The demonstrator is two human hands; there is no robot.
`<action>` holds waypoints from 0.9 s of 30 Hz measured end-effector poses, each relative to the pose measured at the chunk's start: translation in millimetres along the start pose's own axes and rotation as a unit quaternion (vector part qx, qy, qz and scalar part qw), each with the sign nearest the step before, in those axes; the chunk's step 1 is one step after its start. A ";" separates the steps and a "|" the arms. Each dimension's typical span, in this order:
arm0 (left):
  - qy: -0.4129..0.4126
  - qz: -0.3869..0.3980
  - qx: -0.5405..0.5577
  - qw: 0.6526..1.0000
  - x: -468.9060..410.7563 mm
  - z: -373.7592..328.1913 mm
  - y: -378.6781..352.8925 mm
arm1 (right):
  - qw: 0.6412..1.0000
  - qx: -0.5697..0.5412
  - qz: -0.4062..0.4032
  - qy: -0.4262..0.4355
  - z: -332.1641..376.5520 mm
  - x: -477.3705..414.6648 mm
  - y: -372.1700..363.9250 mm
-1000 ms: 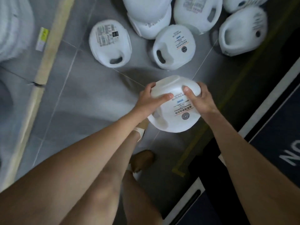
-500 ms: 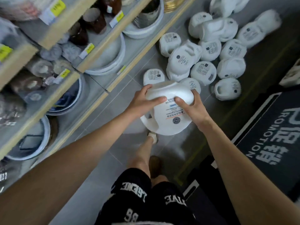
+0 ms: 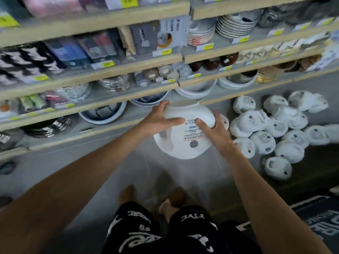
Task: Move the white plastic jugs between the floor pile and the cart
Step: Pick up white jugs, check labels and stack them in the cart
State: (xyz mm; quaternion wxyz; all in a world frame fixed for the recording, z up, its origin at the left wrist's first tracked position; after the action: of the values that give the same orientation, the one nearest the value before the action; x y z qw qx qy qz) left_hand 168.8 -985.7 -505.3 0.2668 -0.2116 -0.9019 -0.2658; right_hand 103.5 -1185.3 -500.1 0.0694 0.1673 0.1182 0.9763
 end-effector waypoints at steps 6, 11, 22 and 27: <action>0.030 -0.104 0.040 0.993 89.4 91.1 127.2 | 0.995 0.018 0.081 0.055 70.4 35.0 -150.6; 0.045 -0.185 0.063 0.980 179.7 185.2 231.4 | 0.983 0.018 0.165 0.076 107.0 82.1 -292.0; 0.099 -0.337 0.141 0.926 366.5 356.3 388.8 | 0.942 0.054 0.319 0.089 158.1 179.7 -561.8; 0.129 -0.384 0.199 0.892 423.9 432.8 427.8 | 0.901 0.079 0.416 0.092 172.3 213.5 -663.6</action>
State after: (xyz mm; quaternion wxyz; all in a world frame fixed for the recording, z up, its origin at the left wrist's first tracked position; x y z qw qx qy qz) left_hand -92.5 -298.6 -406.8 0.2946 0.2447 -0.9046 -0.1870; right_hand 26.8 -473.5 -444.6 -0.3676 0.1161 0.1202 0.9149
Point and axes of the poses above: each hand's wrist, its own x-axis away from the middle knuckle, its own y-axis out of the back of the hand, z = x × y, the point moved 4 cm from there along -x, towards the middle knuckle, and after that the axes turned 8 degrees about y, right-handed, at the moved point
